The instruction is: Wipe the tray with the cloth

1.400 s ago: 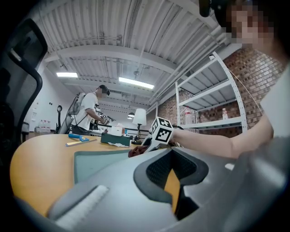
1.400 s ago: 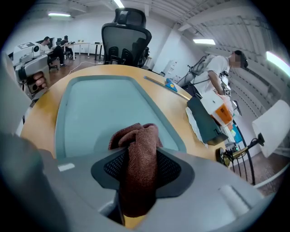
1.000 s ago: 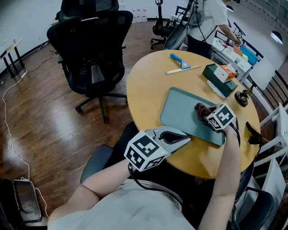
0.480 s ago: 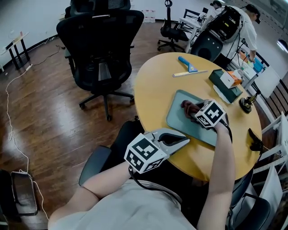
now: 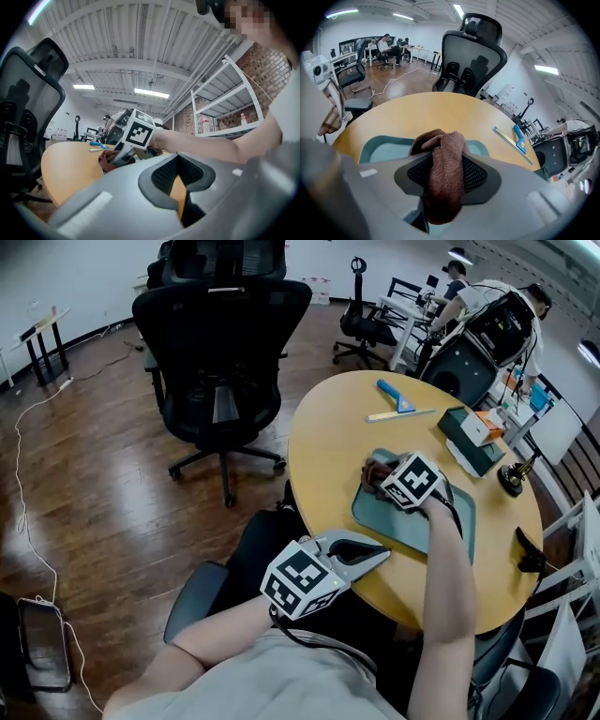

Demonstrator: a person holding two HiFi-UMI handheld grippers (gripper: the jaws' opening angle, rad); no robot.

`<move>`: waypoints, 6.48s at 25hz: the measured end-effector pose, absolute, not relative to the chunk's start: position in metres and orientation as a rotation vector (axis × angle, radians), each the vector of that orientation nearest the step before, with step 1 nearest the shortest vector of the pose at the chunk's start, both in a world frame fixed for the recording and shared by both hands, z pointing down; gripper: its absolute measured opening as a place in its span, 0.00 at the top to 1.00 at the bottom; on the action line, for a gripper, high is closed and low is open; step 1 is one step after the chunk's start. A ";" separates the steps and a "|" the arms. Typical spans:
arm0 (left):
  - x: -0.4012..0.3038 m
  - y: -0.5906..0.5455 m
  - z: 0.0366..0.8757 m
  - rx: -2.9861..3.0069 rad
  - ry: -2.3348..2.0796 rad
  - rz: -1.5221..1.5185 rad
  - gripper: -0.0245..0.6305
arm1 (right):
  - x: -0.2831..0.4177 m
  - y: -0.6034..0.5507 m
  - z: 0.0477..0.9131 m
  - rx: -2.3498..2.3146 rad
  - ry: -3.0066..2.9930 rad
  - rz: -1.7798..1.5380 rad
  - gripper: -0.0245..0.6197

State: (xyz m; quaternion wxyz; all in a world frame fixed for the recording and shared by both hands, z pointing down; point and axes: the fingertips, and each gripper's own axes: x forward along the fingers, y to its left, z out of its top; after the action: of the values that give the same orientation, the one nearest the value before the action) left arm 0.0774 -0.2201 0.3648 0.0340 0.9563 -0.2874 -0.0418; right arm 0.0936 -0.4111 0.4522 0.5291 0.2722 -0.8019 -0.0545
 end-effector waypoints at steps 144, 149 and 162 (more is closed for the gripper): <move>0.117 -0.232 0.362 2.917 -0.713 -0.133 0.96 | 0.348 -0.322 0.455 1.231 -1.816 0.053 0.71; 0.119 -0.231 0.361 2.916 -0.712 -0.131 0.96 | 0.341 -0.299 0.453 1.226 -1.840 0.026 0.71; 0.121 -0.231 0.361 2.909 -0.689 -0.147 0.96 | 0.303 -0.270 0.450 1.104 -1.923 -0.113 0.71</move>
State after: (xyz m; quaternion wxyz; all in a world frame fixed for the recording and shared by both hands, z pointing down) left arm 0.1214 -0.2308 0.3611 0.0740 0.9693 -0.2294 -0.0489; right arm 0.3027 -0.2704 0.4497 0.4446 0.4455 -0.7757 -0.0457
